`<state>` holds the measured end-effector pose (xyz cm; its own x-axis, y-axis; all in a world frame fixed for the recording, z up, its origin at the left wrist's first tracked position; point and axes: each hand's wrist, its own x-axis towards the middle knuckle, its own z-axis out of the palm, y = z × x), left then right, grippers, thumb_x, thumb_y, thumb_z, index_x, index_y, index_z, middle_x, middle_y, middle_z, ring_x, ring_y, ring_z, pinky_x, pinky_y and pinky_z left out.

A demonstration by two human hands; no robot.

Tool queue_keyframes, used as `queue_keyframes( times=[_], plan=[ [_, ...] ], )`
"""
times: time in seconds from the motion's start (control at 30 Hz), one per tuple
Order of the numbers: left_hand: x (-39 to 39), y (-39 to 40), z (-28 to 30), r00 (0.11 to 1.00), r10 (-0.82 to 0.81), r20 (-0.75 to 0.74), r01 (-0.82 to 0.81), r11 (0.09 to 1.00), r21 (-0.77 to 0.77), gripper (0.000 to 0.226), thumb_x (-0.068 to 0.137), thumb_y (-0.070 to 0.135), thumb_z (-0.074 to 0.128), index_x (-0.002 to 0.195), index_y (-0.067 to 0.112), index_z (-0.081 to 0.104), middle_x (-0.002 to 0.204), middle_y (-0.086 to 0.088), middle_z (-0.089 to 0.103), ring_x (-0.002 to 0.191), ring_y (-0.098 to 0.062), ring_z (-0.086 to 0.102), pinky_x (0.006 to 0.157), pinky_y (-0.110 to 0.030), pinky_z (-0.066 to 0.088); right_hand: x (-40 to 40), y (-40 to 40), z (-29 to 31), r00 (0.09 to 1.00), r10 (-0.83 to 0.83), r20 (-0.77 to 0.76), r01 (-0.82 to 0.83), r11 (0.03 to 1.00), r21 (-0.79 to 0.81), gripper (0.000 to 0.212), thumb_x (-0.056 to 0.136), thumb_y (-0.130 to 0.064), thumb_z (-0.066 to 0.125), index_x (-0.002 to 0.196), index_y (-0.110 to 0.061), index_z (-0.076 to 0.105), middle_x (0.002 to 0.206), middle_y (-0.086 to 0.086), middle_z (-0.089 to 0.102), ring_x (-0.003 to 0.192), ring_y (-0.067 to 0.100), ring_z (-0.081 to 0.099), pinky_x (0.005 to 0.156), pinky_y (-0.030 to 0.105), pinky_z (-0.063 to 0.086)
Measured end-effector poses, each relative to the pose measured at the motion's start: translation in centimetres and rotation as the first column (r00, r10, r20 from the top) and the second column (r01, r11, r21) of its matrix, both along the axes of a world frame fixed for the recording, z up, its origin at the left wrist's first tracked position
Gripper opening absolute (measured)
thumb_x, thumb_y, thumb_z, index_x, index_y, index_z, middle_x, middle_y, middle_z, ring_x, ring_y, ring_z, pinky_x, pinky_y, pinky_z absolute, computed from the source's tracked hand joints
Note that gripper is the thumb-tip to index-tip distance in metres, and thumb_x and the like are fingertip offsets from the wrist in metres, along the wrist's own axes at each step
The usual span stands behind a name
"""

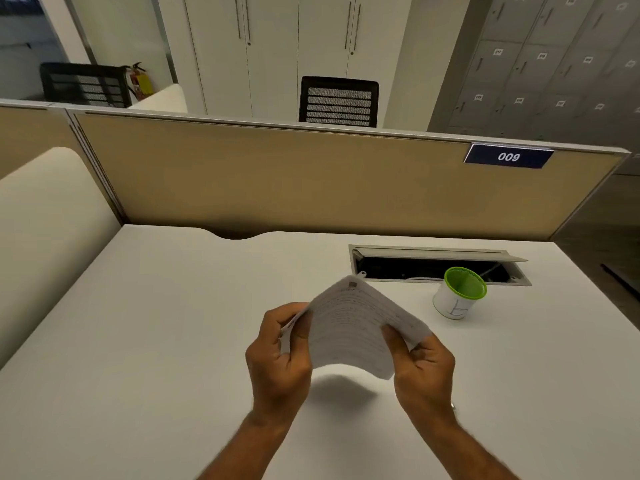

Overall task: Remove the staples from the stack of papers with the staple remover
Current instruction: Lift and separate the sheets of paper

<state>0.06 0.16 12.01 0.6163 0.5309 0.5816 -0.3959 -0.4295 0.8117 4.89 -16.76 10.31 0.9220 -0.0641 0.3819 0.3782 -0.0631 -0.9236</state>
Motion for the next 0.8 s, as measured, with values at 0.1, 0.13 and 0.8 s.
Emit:
queue_keyframes(
  times=[0.1,0.13,0.8],
  plan=[
    [0.4,0.0,-1.0,0.998,-0.035,-0.06,0.03,0.996,-0.087,0.02,0.094,0.024,0.062,0.114,0.027,0.059,0.109,0.033,0.062,0.103,0.003,0.062,0.075,-0.003,0.049,-0.1,0.3,-0.9,0.998,0.021,-0.063,-0.021,1.0,0.002,0.021,0.084,-0.038,0.068,0.103,-0.044,0.067,0.098,-0.019,0.073,0.094,0.004,0.068,0.072,0.014,0.054],
    [0.5,0.0,-1.4,0.994,-0.064,-0.094,0.05,0.988,-0.143,0.026,0.093,0.025,0.065,0.117,0.029,0.057,0.111,0.032,0.062,0.105,0.003,0.061,0.074,-0.004,0.05,-0.2,0.4,-1.3,0.995,0.038,-0.091,-0.039,0.999,-0.007,0.024,0.083,-0.034,0.069,0.105,-0.044,0.065,0.1,-0.019,0.071,0.097,0.004,0.067,0.073,0.016,0.056],
    [1.3,0.6,-3.0,0.975,-0.075,-0.21,0.01,0.956,-0.294,0.02,0.098,0.038,0.047,0.082,0.038,0.059,0.073,0.018,0.064,0.067,-0.001,0.059,0.052,-0.013,0.046,0.9,-0.7,-4.8,0.942,0.084,-0.324,-0.099,0.995,-0.028,0.02,0.082,-0.018,0.075,0.097,-0.03,0.07,0.095,-0.012,0.076,0.091,0.008,0.07,0.074,0.025,0.059]
  ],
)
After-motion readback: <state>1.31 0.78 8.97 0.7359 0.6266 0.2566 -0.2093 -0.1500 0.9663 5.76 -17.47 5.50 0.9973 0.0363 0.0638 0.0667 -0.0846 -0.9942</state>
